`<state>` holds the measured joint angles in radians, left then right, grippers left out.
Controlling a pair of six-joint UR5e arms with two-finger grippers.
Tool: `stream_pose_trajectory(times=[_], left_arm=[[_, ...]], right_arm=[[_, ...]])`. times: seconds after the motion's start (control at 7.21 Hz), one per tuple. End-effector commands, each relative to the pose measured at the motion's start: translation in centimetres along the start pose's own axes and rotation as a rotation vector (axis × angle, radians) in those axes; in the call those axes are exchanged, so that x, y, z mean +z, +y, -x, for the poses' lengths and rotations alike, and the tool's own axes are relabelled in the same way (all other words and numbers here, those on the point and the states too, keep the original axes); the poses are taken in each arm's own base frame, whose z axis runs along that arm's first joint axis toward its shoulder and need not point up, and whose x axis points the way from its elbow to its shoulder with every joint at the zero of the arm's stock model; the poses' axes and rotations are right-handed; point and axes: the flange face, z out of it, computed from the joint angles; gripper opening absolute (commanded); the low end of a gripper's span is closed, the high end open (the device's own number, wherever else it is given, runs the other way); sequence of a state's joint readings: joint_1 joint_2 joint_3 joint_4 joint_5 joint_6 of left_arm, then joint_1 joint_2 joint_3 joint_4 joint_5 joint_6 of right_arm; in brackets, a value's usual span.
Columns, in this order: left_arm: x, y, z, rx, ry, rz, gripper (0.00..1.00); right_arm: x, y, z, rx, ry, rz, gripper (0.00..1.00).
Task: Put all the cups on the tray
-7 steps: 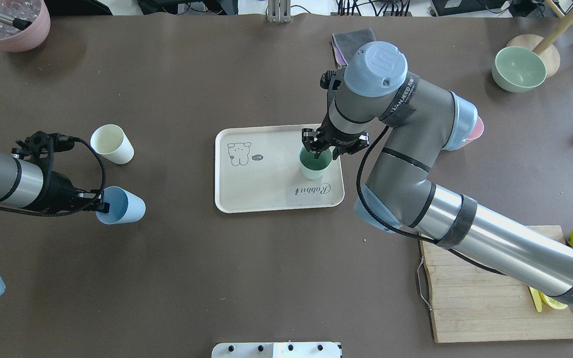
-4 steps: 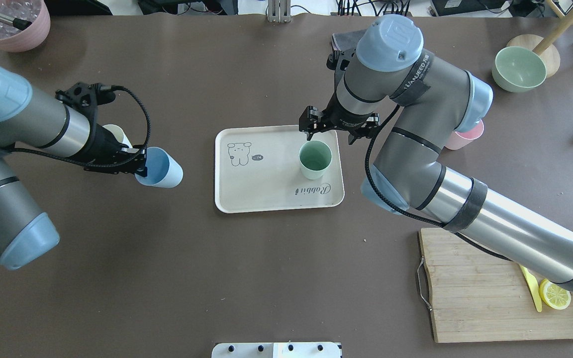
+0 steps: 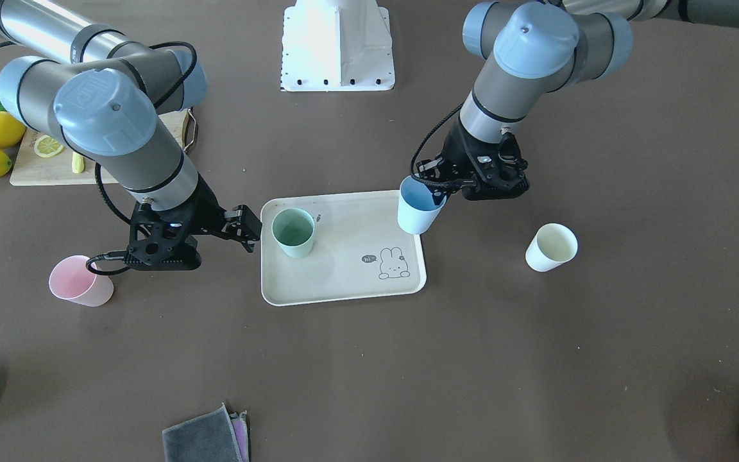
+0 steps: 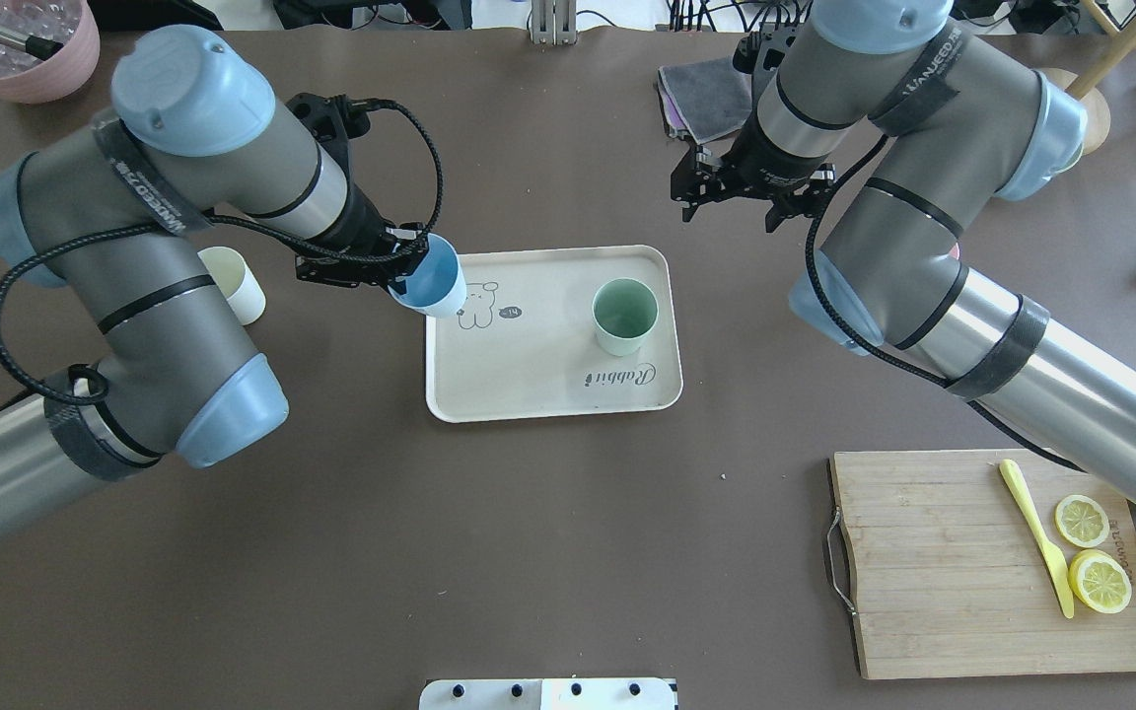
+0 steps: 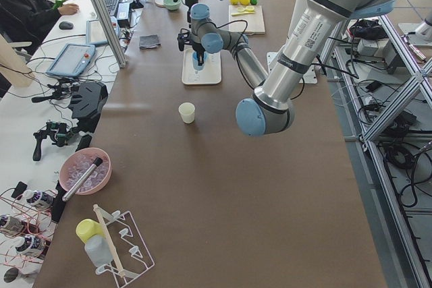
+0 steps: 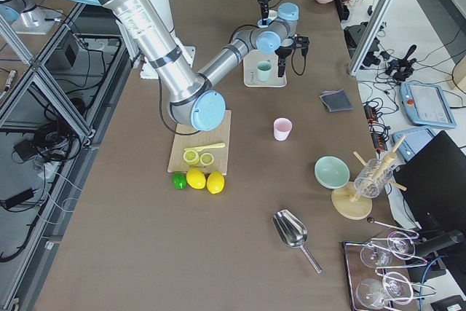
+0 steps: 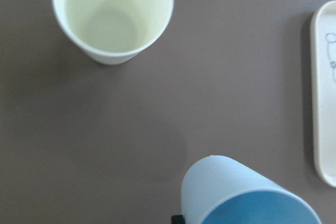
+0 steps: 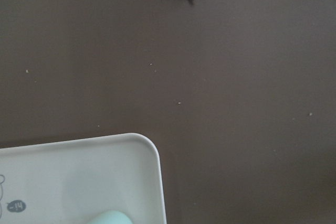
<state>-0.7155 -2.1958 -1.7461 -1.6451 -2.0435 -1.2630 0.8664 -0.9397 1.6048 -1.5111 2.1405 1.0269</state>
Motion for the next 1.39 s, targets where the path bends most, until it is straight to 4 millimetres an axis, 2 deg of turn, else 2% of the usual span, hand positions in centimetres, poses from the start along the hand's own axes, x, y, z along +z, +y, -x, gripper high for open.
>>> stream_pose_trajectory(times=[0.0,0.14,0.28,0.55,0.69,0.83,0.97,1.25], left_arm=[[3.6,3.7,-2.7,0.016,-0.028,0.004,0.00],[5.5,5.6,-3.3,0.026,-0.051,-0.007,0.00],[6.7,6.6,-3.5,0.036,-0.066,-0.006,0.00],[7.8,7.1,-3.4,0.042,-0.080,-0.007,0.00],[7.8,7.0,-3.4,0.043,-0.077,-0.008,0.16],[7.8,7.0,-3.4,0.043,-0.078,-0.010,0.72],[7.0,6.9,-3.8,0.049,-0.056,-0.018,0.97],[3.0,4.5,-3.8,0.038,-0.011,-0.058,0.97]], right_arm=[[-2.3,-1.9,-7.8,-0.012,0.018,-0.006,1.00],[-3.4,-3.1,-10.7,0.021,0.023,-0.015,1.00],[-3.4,-3.6,-13.5,0.001,0.045,-0.018,1.00],[-3.4,-4.4,-18.5,-0.036,0.087,-0.020,1.00],[-3.1,-4.4,-19.9,-0.054,0.100,-0.016,1.00],[-3.0,-4.4,-20.7,-0.045,0.109,-0.017,1.00],[-2.7,-4.8,-21.6,-0.035,0.119,-0.012,1.00],[0.3,-4.9,-24.6,-0.076,0.170,0.024,1.00]])
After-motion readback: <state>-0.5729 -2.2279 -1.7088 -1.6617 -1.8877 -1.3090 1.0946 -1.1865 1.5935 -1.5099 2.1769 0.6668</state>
